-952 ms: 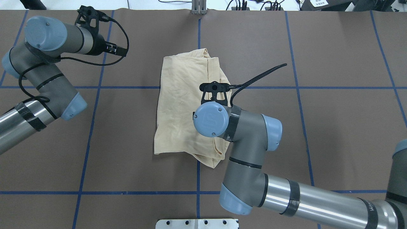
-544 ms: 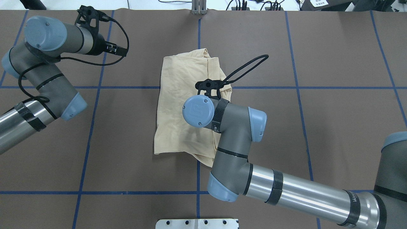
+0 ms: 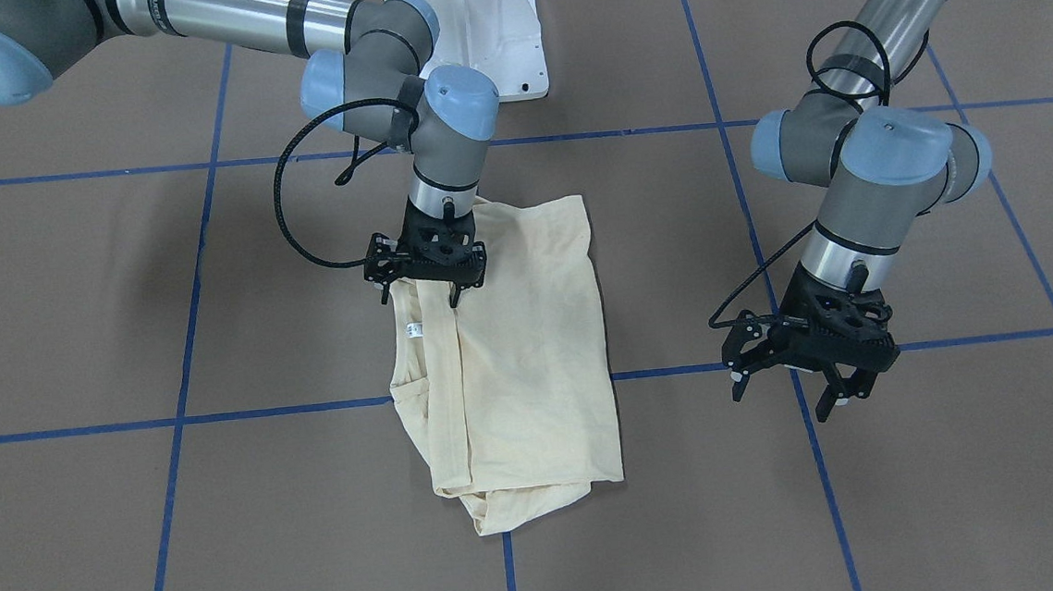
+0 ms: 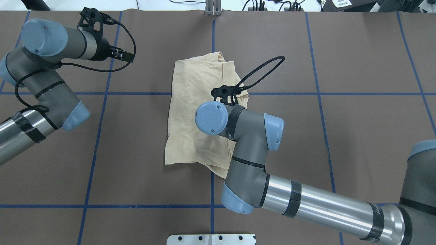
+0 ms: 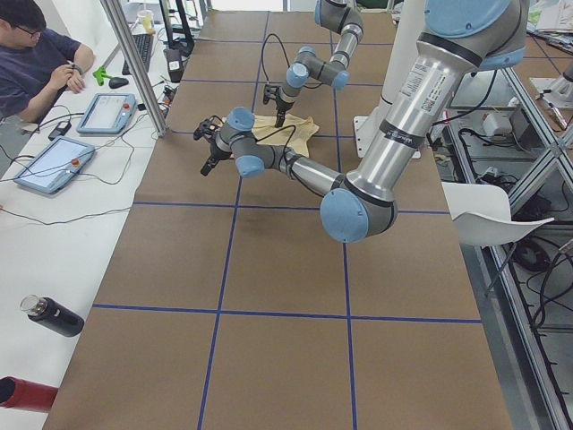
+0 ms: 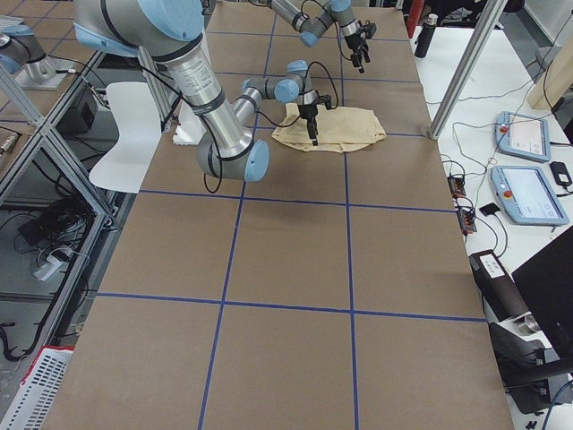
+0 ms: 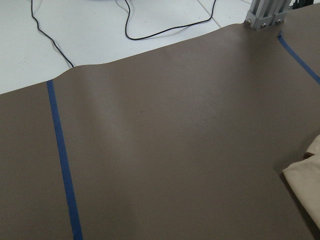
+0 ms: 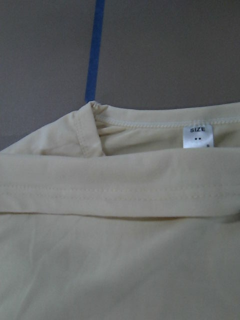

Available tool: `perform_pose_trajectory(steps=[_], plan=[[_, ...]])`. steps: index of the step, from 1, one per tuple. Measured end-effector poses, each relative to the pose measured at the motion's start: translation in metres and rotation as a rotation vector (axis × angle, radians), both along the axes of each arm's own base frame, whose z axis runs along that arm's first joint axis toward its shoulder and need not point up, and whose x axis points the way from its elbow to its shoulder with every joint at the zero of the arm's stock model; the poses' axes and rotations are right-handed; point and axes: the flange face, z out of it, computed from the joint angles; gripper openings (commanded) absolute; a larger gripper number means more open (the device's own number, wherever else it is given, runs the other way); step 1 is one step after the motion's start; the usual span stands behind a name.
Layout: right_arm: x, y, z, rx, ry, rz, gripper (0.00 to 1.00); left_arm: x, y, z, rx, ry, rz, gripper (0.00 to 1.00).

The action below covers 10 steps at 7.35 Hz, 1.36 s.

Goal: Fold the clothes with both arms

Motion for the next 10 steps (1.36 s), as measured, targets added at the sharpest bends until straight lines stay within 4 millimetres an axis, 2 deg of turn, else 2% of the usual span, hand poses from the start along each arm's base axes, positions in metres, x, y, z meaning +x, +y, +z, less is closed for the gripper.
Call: perform_pose_trajectory(steps=[3,6,10], plan=[[-0.007,-0.004,-0.010,0.002,-0.005,0.001,1.00,0.000,0.001,0.000,-0.001,0.001,0.004,1.00],[-0.011,-0.007,-0.003,-0.006,0.018,-0.001,1.00,0.000,0.001,0.000,0.000,0.001,0.005,1.00],[-0.002,-0.017,0.003,-0.014,0.064,-0.031,1.00,0.000,0.001,0.001,-0.002,0.001,0.005,1.00]])
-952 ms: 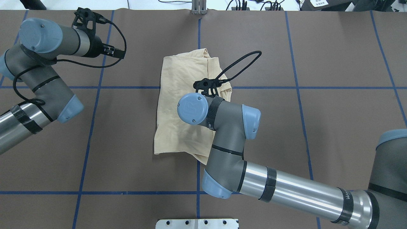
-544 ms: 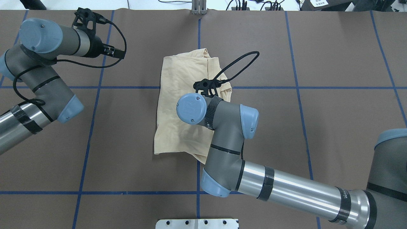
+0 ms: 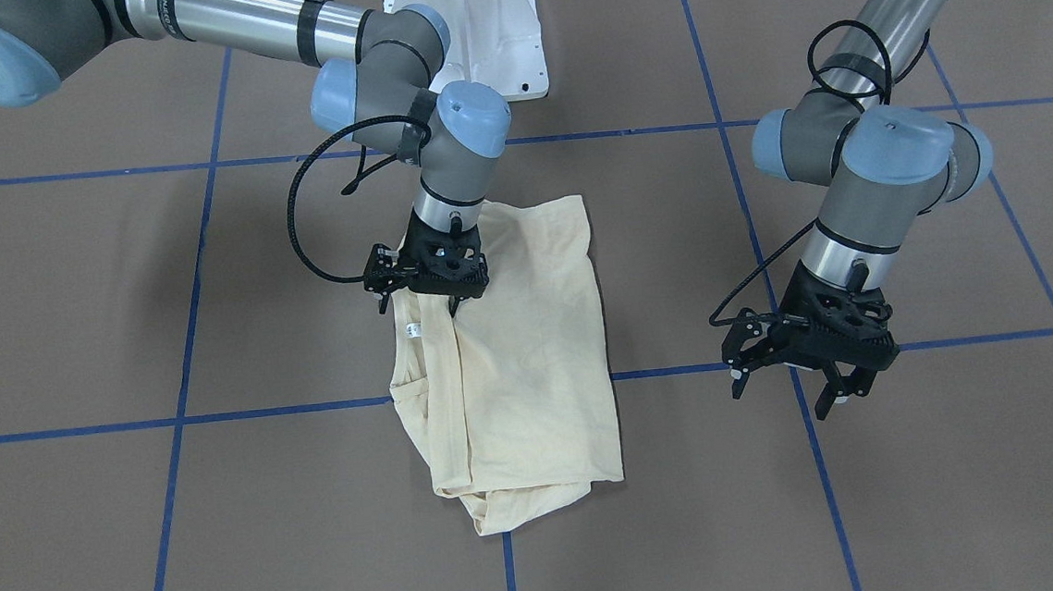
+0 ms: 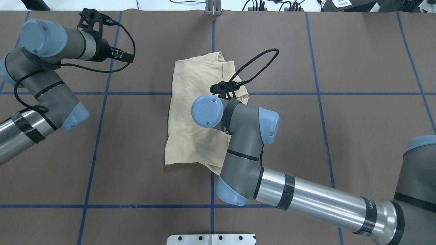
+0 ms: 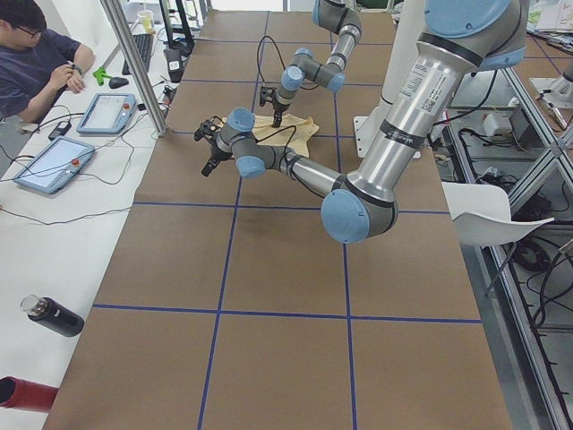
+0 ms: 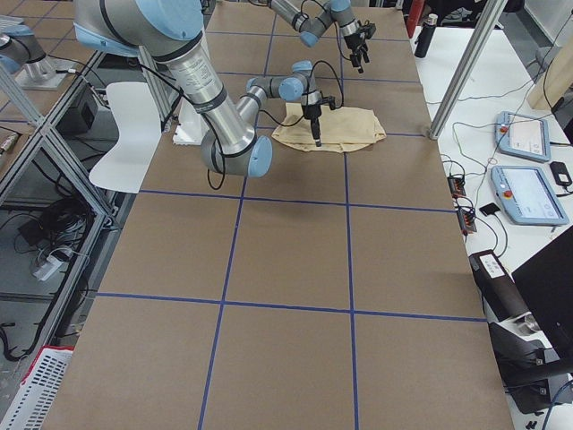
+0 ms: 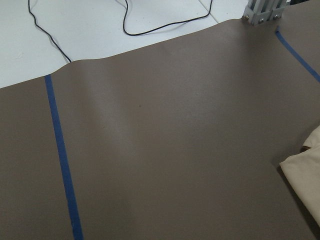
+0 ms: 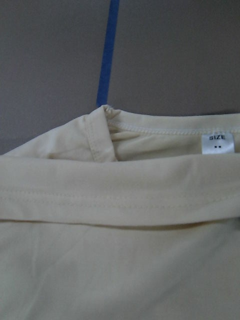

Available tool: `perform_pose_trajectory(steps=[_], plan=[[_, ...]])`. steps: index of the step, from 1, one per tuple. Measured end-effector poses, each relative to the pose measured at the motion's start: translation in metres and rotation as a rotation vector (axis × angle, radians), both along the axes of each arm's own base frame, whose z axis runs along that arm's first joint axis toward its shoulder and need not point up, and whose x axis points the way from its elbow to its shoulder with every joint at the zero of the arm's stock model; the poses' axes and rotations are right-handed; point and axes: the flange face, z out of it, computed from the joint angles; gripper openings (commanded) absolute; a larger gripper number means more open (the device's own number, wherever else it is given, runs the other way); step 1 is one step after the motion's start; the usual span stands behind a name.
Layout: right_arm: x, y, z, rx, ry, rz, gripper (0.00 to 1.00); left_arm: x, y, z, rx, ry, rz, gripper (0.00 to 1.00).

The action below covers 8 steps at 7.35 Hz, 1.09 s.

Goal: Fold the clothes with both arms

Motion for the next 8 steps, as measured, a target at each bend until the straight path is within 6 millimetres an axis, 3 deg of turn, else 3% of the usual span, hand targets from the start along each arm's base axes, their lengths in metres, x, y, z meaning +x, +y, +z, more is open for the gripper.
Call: perform_pose_trajectory(steps=[3,7,8], plan=[[0.018,-0.009,0.013,-0.008,0.057,-0.032,1.00,0.000,0.000,0.002,-0.001,-0.002,0.000,1.00],[0.072,0.004,0.070,0.000,0.106,-0.065,1.00,0.001,0.000,0.002,-0.002,-0.003,0.001,1.00],[0.080,0.008,0.075,0.002,0.104,-0.065,1.00,0.000,0.000,0.002,-0.002,-0.003,0.000,1.00]])
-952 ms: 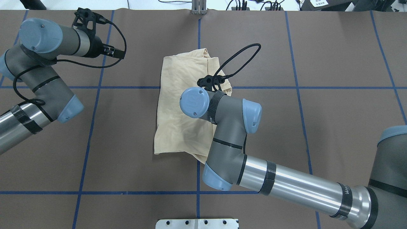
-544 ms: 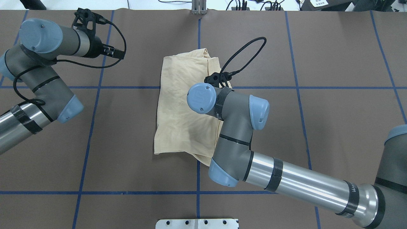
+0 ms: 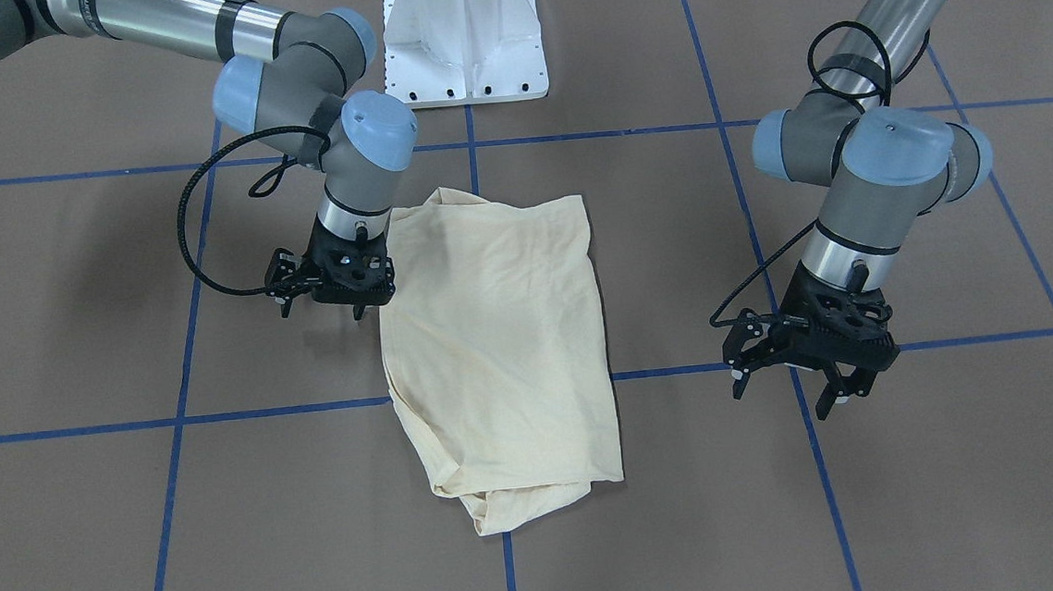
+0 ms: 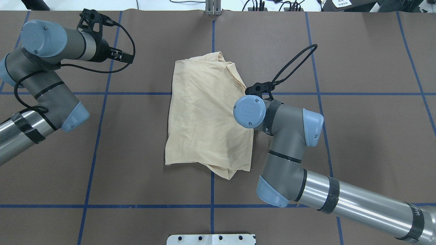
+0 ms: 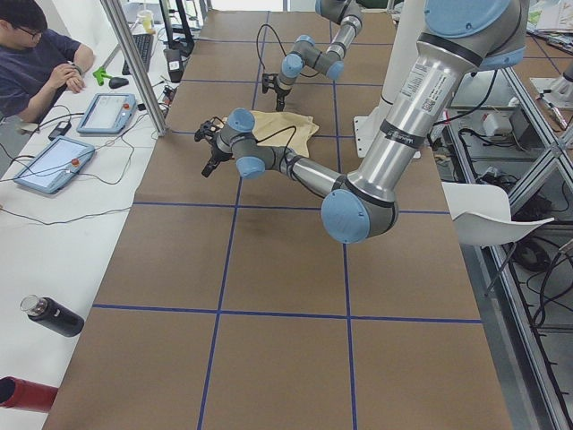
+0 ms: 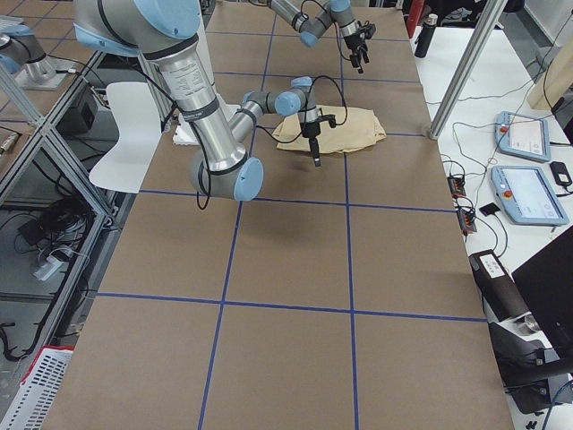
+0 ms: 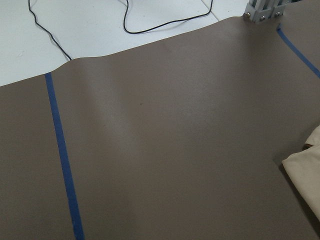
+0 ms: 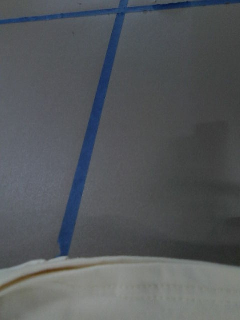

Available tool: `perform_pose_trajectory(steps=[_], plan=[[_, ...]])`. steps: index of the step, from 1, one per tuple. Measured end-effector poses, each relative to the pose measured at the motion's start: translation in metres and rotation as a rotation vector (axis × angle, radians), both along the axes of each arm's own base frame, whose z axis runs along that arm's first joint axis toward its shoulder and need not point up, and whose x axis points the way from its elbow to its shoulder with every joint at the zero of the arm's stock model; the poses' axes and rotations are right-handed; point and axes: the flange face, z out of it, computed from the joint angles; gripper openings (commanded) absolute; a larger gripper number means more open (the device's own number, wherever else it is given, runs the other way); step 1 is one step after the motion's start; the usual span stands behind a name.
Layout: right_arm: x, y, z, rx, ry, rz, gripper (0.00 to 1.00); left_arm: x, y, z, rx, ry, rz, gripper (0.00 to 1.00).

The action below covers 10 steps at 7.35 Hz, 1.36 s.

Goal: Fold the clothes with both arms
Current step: 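Release the shirt and raise the right gripper away toward the far side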

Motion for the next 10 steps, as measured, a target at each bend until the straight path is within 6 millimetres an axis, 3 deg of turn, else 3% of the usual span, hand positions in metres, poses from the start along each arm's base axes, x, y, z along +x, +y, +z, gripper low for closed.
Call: perform_pose_trajectory(steps=[1,3,4,7,10], plan=[[0.004,0.002,-0.005,0.007,-0.017,0.001,1.00,0.000,0.000,0.000,0.000,0.000,0.001,1.00],[0.003,-0.003,-0.039,0.059,-0.133,0.017,1.00,0.000,0.000,0.000,-0.001,0.000,0.001,1.00],[-0.005,-0.018,-0.052,0.092,-0.197,0.034,1.00,0.000,0.000,0.000,-0.001,0.000,0.001,1.00],[-0.049,-0.095,-0.079,0.121,-0.209,0.082,1.00,0.000,0.000,0.000,0.000,0.001,0.001,1.00],[-0.061,-0.143,-0.066,0.125,-0.130,0.097,1.00,0.001,0.001,0.000,-0.003,0.003,0.009,1.00]])
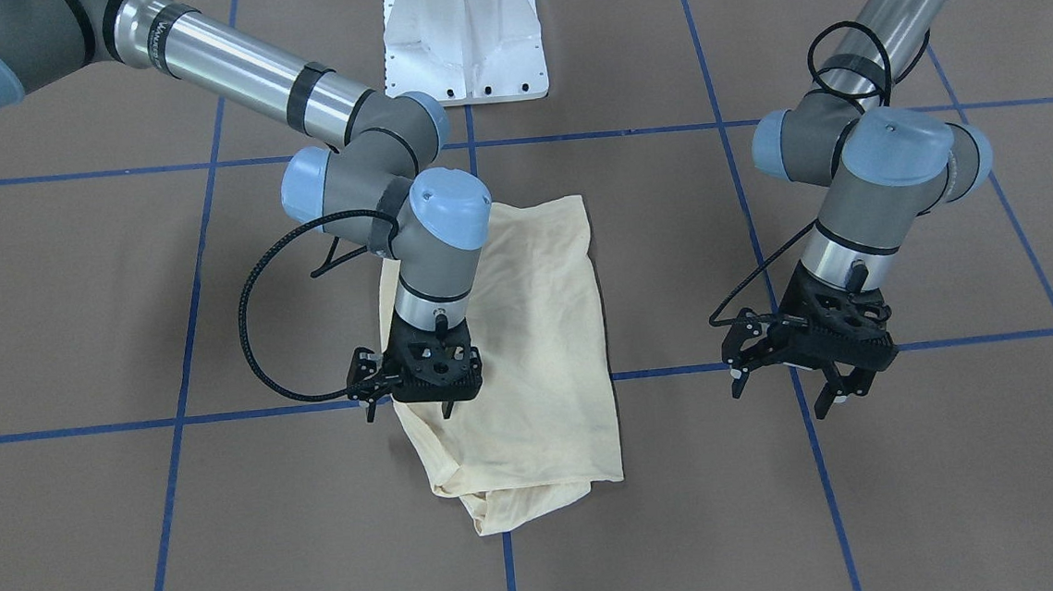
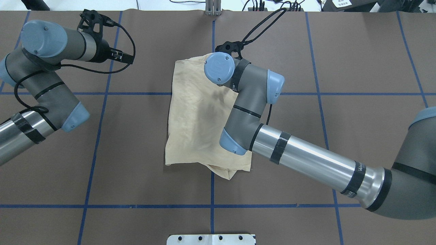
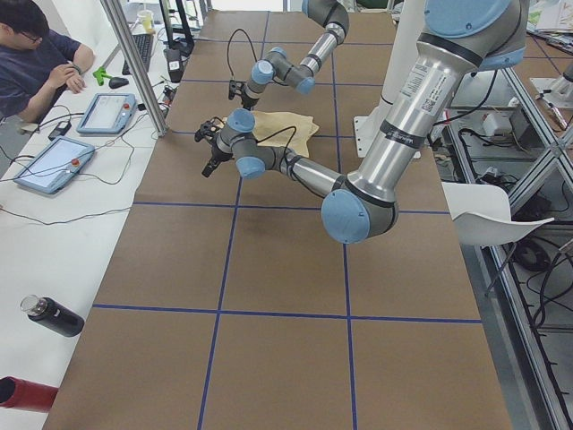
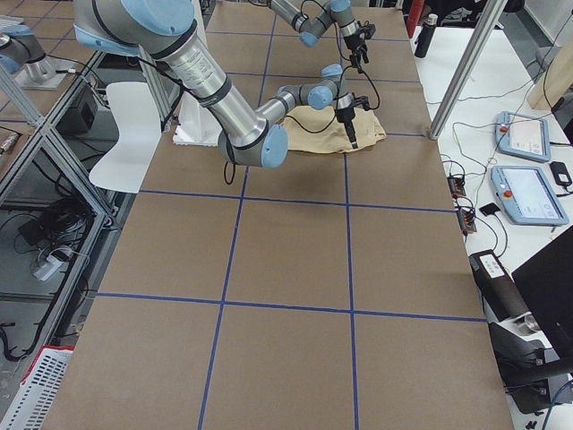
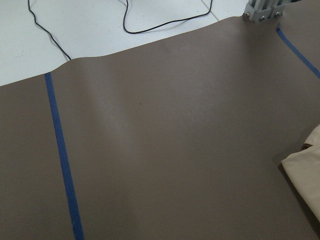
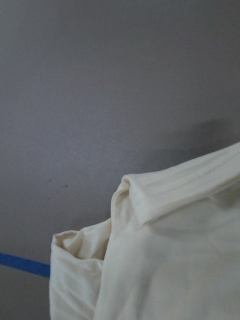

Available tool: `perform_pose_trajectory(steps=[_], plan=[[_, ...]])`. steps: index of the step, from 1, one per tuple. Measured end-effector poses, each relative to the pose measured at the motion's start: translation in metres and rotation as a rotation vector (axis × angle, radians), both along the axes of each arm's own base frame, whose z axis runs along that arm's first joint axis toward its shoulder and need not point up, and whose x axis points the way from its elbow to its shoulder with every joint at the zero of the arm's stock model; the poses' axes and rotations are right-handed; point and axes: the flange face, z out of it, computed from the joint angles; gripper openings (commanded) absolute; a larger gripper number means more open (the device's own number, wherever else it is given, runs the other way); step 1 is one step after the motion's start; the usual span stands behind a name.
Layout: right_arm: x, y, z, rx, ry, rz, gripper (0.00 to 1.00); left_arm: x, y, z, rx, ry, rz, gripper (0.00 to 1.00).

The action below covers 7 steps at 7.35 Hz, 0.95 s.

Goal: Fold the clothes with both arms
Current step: 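Release the shirt and raise the right gripper away toward the far side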

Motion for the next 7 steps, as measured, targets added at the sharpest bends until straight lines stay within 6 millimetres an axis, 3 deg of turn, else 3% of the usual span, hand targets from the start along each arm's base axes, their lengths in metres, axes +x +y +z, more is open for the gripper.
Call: perform_pose_trajectory(steps=[2,5,6,7], plan=[[0.010,-0.031,0.011,0.000,0.060,-0.010,1.00,0.001,0.001,0.000,-0.004,0.003,0.009,1.00],[0.076,-0.087,0.049,-0.035,0.217,-0.053,1.00,0.002,0.001,0.001,-0.004,0.002,0.013,1.00],[0.091,-0.087,0.052,-0.029,0.214,-0.059,1.00,0.002,0.002,0.000,-0.003,0.004,0.014,1.00],[0.106,-0.074,0.041,-0.007,0.158,-0.068,1.00,0.003,0.004,-0.005,-0.002,0.013,0.015,1.00]])
